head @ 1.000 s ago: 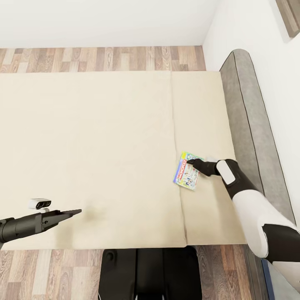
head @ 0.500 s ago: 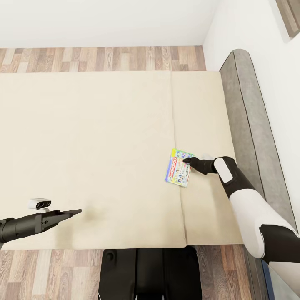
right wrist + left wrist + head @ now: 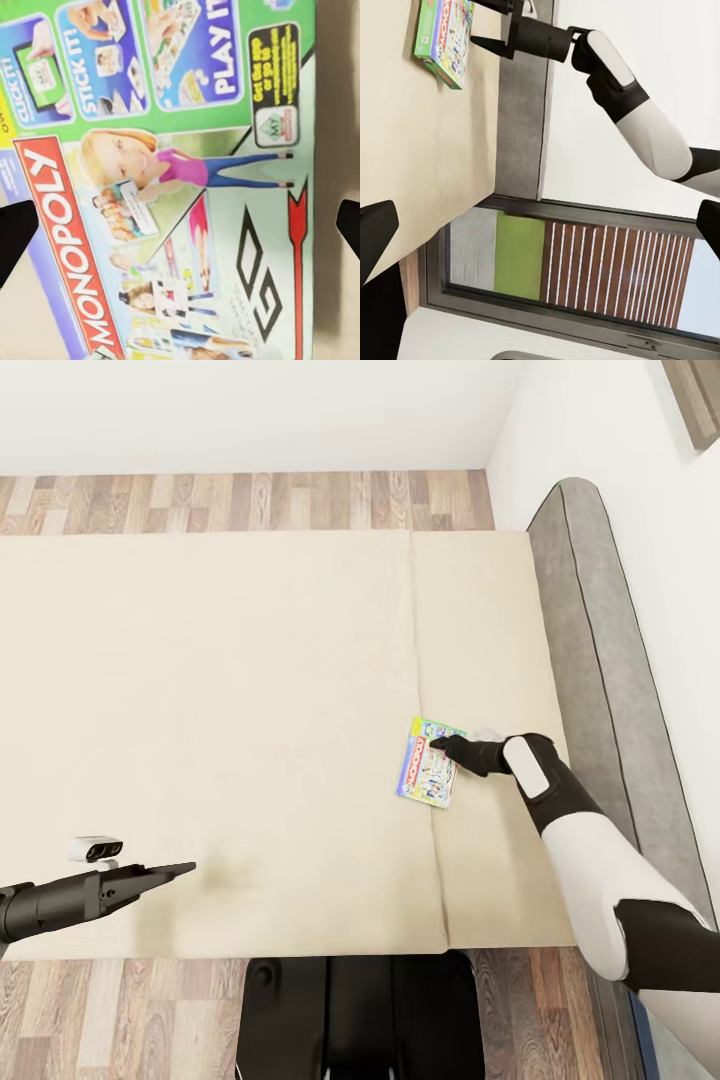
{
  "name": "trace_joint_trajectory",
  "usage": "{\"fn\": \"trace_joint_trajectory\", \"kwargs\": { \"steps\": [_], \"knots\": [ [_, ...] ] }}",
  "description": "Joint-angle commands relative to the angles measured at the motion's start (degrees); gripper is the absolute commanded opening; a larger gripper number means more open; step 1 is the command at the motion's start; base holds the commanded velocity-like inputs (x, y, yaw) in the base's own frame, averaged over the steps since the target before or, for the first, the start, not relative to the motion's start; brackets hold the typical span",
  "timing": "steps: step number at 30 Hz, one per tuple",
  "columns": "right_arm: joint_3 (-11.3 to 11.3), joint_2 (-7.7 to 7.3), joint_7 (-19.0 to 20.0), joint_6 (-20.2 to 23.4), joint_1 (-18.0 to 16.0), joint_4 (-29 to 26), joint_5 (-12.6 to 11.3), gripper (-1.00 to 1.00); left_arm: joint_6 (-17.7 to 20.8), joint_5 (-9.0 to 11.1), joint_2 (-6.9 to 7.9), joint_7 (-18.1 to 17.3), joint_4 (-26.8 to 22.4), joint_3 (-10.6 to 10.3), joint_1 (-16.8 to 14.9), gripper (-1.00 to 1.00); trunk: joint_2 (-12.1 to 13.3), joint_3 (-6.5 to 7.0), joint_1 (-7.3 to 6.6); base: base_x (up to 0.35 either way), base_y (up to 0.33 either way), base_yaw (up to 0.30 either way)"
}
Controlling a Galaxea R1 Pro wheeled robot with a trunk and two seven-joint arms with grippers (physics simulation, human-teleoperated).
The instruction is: Put all the toys in the child's room - the three board games (two on the bed and one on the table), the two jigsaw puzzles on the table, and the tennis ball on the table - inside the toy box on the table in the child's room.
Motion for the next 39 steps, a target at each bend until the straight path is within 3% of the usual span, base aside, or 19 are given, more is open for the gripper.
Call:
{"fn": "trace_joint_trajectory", "kwargs": {
  "steps": [1,17,29,39],
  "knots": [
    [-0.04,0.08,-0.1,0.29,-0.04,-0.22,-0.17,1.0,0.61,-0.02,0.02,-0.21,-0.01,-0.01,-0.01,1.0,-0.09,-0.06,0.03,0.0,0.0,0.0],
    [0.92,0.58,-0.37,0.35,-1.85,-0.51,-0.17,1.0,0.61,-0.02,-0.01,-0.21,-0.01,-0.01,-0.01,1.0,-0.09,-0.06,0.03,0.0,0.0,0.0],
    [1.07,2.18,-2.57,0.78,-2.76,-0.22,-0.22,1.0,0.61,-0.02,0.02,-0.21,-0.01,-0.01,-0.01,1.0,-0.09,-0.06,0.03,0.0,0.0,0.0],
    [3.91,3.67,-2.73,0.73,-2.97,0.0,-0.1,1.0,0.59,-0.02,0.02,-0.21,-0.01,-0.01,-0.01,1.0,-0.09,-0.06,0.03,0.0,0.0,0.0]
  ]
}}
